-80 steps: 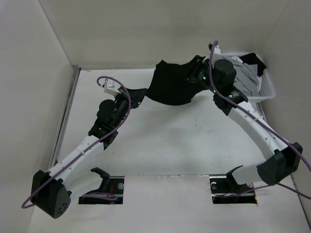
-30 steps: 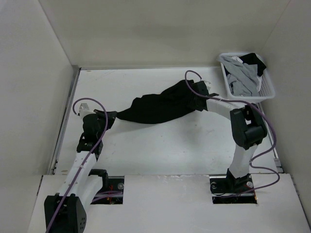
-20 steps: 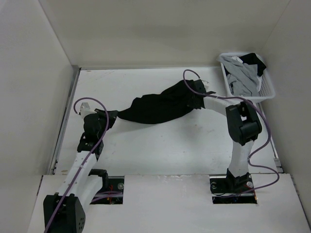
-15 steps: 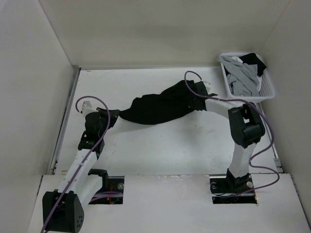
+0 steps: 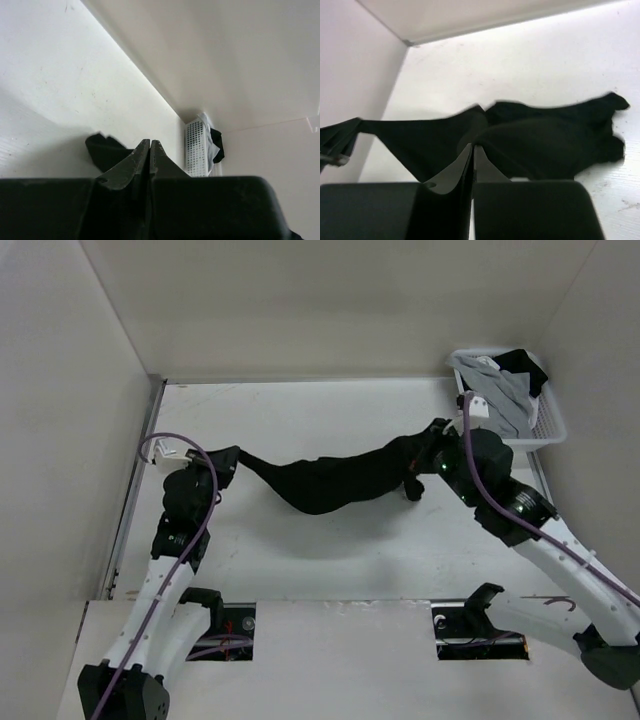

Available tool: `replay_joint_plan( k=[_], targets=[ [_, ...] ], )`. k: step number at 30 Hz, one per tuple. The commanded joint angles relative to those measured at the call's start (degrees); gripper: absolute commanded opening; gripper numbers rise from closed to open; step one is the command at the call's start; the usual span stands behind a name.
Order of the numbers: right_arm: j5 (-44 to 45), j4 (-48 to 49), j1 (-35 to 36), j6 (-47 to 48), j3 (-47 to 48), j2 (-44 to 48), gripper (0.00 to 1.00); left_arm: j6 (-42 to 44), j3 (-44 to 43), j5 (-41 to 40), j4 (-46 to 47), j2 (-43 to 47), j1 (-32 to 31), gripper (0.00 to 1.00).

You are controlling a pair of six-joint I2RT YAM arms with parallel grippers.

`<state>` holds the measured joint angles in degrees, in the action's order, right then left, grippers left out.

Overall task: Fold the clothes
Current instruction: Flatten the tank top out

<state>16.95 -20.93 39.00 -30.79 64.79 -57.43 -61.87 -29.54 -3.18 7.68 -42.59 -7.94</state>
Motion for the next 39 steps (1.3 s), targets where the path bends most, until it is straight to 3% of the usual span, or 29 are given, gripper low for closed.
replay_joint_plan(
  k=[1, 6, 9, 14, 19, 20, 22, 25, 27, 31, 32, 34, 37, 39],
  targets=[
    [-0.4, -4.7, 0.6, 0.5, -2.8, 1.3, 0.03, 0.9, -2.5, -1.8, -0.8, 2.4, 0.5, 0.00],
    [-8.8, 3.8, -8.1, -1.4, -11.7, -5.0, 0.03, 1.3, -0.3, -1.8, -2.0, 3.3, 1.7, 0.00],
    [-13.0, 11.0, -13.4, -2.4, -13.6, -16.2, 0.04, 1.9, 1.1, -1.8, -2.0, 2.3, 2.5, 0.00],
    [-14.7, 17.1, -19.5, -3.0, -2.2, -39.0, 0.03, 2.0, 3.7, -2.1, 0.0, -2.0, 3.0, 0.00],
    [-15.4, 17.7, -21.4, -3.1, 13.7, -50.8, 0.05, 2.7, 4.2, -2.2, 2.0, -5.7, 2.8, 0.00],
    [-14.8, 17.2, -21.5, -2.9, 15.5, -51.2, 0.10, 2.8, 4.4, -2.2, 2.4, -6.5, 2.7, 0.00],
    [-12.7, 17.1, -21.1, -2.3, 15.4, -49.4, 0.31, 3.0, 4.8, -2.2, 3.2, -7.9, 2.3, 0.00],
    [-9.4, 18.2, -19.6, -0.8, 6.6, -42.5, 0.49, 3.3, 6.0, -2.2, 4.5, -9.8, 1.3, 0.00],
    [-8.6, 20.7, -18.1, -1.0, -1.3, -37.9, 0.49, 3.6, 6.9, -2.2, 5.2, -10.5, 1.1, 0.00],
    [-8.9, 22.9, -14.5, -4.3, -15.5, -31.4, 0.05, 4.2, 7.7, -1.6, 6.6, -11.8, 1.0, 0.00],
    [-9.1, 23.0, -13.9, -5.3, -18.2, -30.0, 0.03, 4.4, 7.7, -1.5, 6.8, -12.0, 0.8, 0.00],
    [-9.1, 24.1, -13.0, -7.3, -22.5, -27.1, 0.06, 4.6, 7.4, -1.4, 7.0, -12.2, 0.1, 0.00],
    [-9.1, 25.2, -12.2, -8.6, -25.6, -24.8, 0.29, 4.7, 7.1, -1.7, 7.0, -12.1, -1.3, 0.00],
    [-9.4, 25.2, -11.5, -9.2, -26.4, -25.1, 0.34, 4.8, 7.1, -2.0, 7.1, -11.7, -2.1, 0.00]
  ],
)
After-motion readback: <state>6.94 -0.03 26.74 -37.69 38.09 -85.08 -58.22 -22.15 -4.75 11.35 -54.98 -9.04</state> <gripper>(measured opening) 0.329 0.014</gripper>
